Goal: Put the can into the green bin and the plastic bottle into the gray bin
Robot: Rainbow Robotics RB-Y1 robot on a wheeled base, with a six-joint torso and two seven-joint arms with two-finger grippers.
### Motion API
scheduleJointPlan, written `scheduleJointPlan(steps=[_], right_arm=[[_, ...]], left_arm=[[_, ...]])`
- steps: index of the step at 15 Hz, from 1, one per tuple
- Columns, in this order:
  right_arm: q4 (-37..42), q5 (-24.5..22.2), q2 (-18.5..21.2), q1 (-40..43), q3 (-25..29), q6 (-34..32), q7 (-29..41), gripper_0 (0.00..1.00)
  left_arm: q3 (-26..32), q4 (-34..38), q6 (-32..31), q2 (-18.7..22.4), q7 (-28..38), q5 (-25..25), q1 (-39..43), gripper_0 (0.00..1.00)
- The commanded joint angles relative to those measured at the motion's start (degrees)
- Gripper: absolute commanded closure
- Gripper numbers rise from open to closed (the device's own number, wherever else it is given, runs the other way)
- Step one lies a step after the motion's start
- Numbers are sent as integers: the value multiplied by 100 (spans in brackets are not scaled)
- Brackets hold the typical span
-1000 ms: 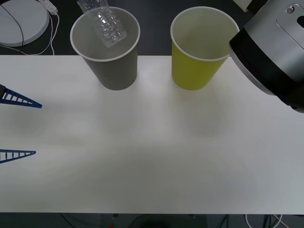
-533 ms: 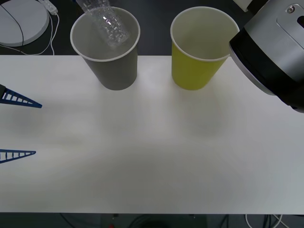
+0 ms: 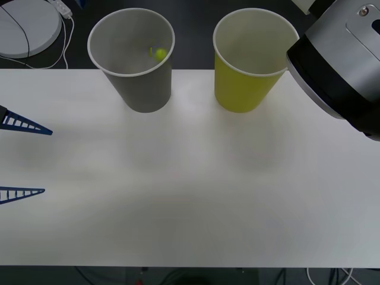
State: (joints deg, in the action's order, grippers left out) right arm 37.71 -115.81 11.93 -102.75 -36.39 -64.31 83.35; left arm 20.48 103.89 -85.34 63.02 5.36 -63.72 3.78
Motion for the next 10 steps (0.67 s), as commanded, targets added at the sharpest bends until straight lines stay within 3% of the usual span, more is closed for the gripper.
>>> scheduleJointPlan(steps=[1, 2, 7, 10], right_arm=[[-1, 85, 20, 9, 71, -11, -82, 0], [-1, 129, 38, 9, 115, -37, -144, 0], [-150, 1271, 372, 115, 132, -90, -970, 0], [158, 1781, 688, 405, 123, -99, -1374, 0]], left_arm=[[0, 0, 0, 0, 0, 0, 0, 0], [0, 0, 0, 0, 0, 0, 0, 0], [0, 0, 0, 0, 0, 0, 0, 0], [0, 0, 0, 0, 0, 0, 0, 0]])
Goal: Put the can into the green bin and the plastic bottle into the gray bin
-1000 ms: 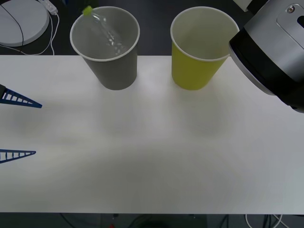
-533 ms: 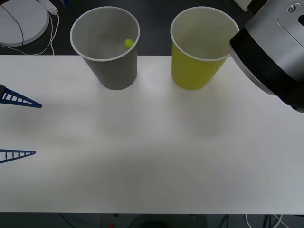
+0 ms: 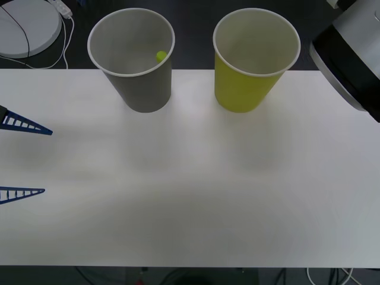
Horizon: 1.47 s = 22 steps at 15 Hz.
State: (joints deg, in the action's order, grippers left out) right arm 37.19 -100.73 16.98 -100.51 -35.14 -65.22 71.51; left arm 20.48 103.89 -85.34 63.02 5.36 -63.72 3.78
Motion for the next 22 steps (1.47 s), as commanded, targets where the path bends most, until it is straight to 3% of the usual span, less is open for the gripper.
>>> scheduleJointPlan(steps=[1, 15, 22], right_arm=[[394, 352, 297, 304, -2, 1, -278, 0], [3804, 1829, 2556, 2343, 103, 45, -1078, 0], [5061, 2910, 3743, 3477, 183, 616, -2211, 0]], left_arm=[[0, 0, 0, 0, 0, 0, 0, 0], [0, 0, 0, 0, 0, 0, 0, 0], [0, 0, 0, 0, 0, 0, 0, 0]])
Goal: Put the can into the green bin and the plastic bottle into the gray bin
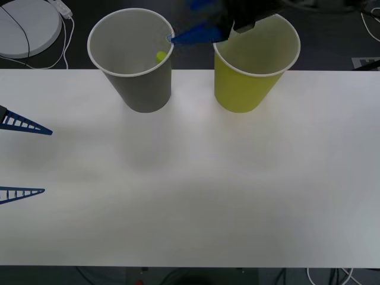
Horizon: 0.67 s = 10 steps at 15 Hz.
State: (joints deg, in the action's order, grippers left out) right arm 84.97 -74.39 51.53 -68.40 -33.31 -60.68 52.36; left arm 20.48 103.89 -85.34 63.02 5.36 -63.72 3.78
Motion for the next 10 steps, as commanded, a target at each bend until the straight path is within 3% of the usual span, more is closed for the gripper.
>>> scheduleJointPlan(steps=[1, 5, 10], right_arm=[[521, 496, 533, 503, 27, 303, -526, 0], [1039, 1155, 1140, 1092, 53, 610, -1246, 0], [1584, 1463, 1553, 2182, 765, 619, -2020, 0]], left_arm=[[0, 0, 0, 0, 0, 0, 0, 0], [0, 0, 0, 0, 0, 0, 0, 0], [0, 0, 0, 0, 0, 0, 0, 0]])
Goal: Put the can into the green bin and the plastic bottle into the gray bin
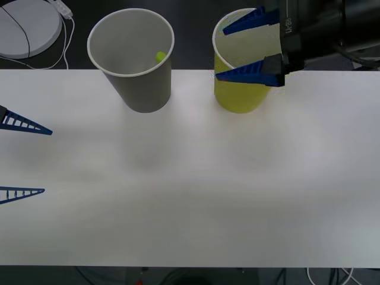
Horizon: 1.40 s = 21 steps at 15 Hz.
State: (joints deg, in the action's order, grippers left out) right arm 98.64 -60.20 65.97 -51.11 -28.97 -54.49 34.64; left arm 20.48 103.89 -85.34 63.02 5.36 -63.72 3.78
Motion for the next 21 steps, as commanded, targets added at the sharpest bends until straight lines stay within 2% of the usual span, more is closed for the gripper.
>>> scheduleJointPlan(steps=[1, 7, 11, 16, 21], right_arm=[[340, 105, 179, 682, 480, 0, -396, 0], [604, 1054, 786, 1446, 515, 158, -1767, 0], [990, 1590, 1208, 2114, 515, 606, -2725, 0], [1359, 2241, 1568, 2897, 515, 1046, -3991, 0], [1535, 2909, 1867, 3547, 533, 1072, -5178, 0]], left_arm=[[0, 0, 0, 0, 0, 0, 0, 0], [0, 0, 0, 0, 0, 0, 0, 0], [0, 0, 0, 0, 0, 0, 0, 0], [0, 0, 0, 0, 0, 0, 0, 0], [0, 0, 0, 0, 0, 0, 0, 0]])
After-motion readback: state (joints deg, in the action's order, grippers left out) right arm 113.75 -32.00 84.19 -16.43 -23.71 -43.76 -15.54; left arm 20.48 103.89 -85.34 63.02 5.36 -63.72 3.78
